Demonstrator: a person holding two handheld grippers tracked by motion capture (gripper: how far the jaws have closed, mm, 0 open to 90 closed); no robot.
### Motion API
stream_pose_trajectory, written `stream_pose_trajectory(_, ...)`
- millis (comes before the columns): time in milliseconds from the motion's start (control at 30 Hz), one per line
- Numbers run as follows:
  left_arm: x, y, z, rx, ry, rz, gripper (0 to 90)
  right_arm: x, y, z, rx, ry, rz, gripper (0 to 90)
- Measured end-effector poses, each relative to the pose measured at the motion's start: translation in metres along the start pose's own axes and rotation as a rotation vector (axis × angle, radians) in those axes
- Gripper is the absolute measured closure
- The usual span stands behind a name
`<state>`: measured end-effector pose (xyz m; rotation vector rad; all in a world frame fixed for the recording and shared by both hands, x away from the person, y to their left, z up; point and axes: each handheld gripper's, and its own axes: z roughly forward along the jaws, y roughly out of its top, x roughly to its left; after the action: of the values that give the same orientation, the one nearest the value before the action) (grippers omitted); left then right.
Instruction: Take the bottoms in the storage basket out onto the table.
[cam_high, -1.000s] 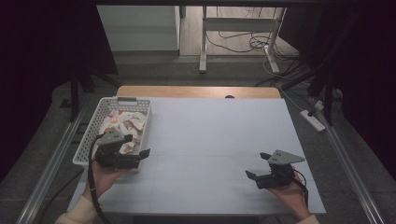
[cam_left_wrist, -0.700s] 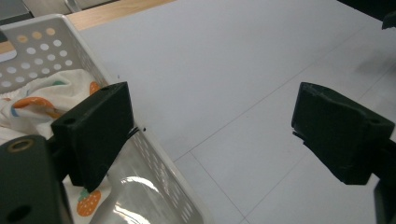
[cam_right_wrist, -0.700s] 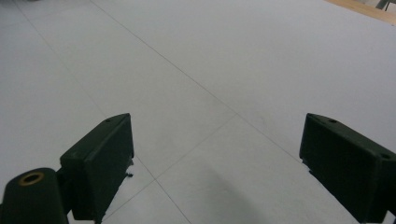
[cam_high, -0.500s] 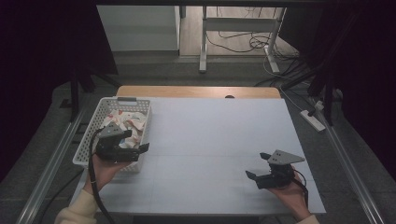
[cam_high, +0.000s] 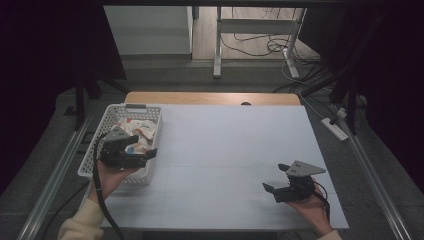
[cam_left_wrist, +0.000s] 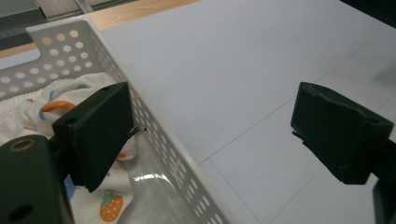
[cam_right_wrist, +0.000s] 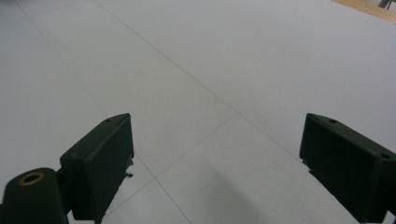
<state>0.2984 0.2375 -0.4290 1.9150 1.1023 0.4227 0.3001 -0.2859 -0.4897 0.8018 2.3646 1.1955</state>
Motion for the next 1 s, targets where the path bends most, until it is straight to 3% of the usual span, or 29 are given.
stream_pose_trajectory(1000, 0.018, 0.012, 0.012, 0.024, 0.032, -0.016, 12.9, -0.001, -0.001, 0.004, 0.007, 0.015, 0.005, 10.1)
